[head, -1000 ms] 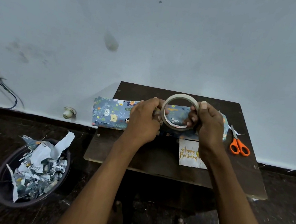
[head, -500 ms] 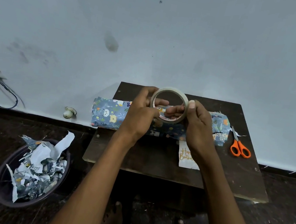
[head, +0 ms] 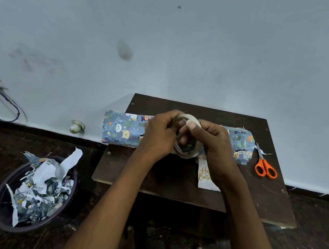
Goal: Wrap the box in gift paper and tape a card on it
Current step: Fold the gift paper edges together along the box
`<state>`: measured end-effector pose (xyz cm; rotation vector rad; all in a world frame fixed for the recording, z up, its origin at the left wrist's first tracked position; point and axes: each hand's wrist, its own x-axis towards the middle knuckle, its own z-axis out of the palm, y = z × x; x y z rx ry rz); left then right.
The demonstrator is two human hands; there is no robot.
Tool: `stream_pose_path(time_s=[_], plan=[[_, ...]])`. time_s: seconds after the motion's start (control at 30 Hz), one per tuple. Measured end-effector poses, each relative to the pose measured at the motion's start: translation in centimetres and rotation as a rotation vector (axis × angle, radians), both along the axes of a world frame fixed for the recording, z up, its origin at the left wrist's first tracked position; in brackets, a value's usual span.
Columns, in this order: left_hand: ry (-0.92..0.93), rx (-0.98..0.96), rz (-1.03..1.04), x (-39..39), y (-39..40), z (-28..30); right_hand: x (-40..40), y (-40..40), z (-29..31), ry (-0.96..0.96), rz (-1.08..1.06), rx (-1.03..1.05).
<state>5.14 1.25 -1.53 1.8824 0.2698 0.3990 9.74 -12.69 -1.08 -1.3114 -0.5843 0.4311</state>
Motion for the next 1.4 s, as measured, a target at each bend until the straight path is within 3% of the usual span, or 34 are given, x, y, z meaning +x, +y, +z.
stream_pose_path(time_s=[0.13,0.3,0.57,0.9,1.1,1.4], plan=[[0.012,-0.29,-0.032,-0.4,0.7,0.8,0.7,-1.0,-0.4,0.068,0.082,0.013],[-0.046,-0.478,-0.093,-0.9,1.3,1.4,1.1,-1.1,-0.8,0.167,0.085,0.108],[-0.007,-0.426,-0.007,-0.5,1.3,1.2,0.9,-0.9,-0.4,0.182,-0.039,0.027],[0.049,-0.355,-0.09,-0.8,1.2,1.5,0.1,-0.6,0.4,0.089,-0.098,-0.113],[0.069,-0.398,-0.096,-0.7,1.4,1.3,0.4,-0.8,0.5,0.175,-0.145,-0.028],[0.058,-0.409,-0.149,-0.7,1.6,1.2,0.2,-0.4,0.3,0.032,-0.248,0.002]])
